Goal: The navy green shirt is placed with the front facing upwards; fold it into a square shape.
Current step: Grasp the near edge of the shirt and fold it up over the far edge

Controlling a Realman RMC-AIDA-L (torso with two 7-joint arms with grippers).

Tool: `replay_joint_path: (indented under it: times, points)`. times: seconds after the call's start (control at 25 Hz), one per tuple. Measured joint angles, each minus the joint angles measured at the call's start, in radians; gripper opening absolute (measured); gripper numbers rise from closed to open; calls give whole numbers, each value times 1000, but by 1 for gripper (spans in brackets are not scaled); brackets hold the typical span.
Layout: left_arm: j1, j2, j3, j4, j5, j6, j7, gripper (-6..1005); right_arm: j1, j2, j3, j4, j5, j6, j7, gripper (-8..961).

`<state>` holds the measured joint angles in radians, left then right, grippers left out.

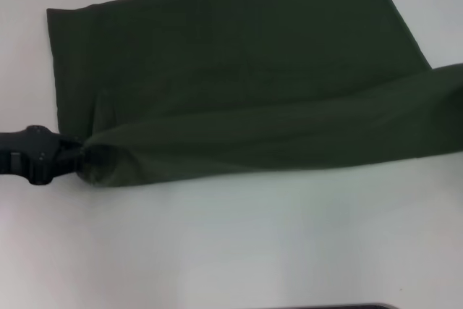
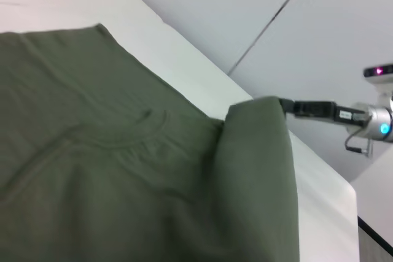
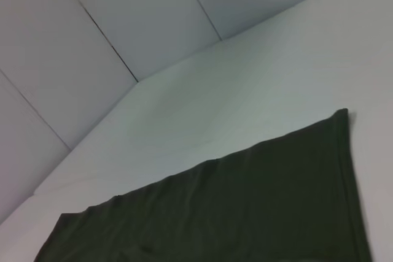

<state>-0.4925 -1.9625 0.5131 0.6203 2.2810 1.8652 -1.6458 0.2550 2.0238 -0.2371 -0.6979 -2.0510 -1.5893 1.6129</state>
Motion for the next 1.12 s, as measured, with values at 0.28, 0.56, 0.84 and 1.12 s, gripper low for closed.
replay_joint_path:
  times: [0.28, 0.56, 0.84, 1.12]
  points:
    - [4, 6, -9, 7, 5, 13, 0, 21, -18, 7, 1, 0, 0, -31, -36, 23]
    - [0, 14, -16, 9, 1, 13, 7, 24, 7, 4, 3, 0, 13, -50, -30, 23]
    - [-49, 17, -87, 9, -2, -8, 6, 27, 79, -8, 2, -2, 19, -14, 15, 23]
    - [-123, 18, -122, 0, -6, -95, -9, 31, 171, -26, -6, -1, 17, 102, 71, 22]
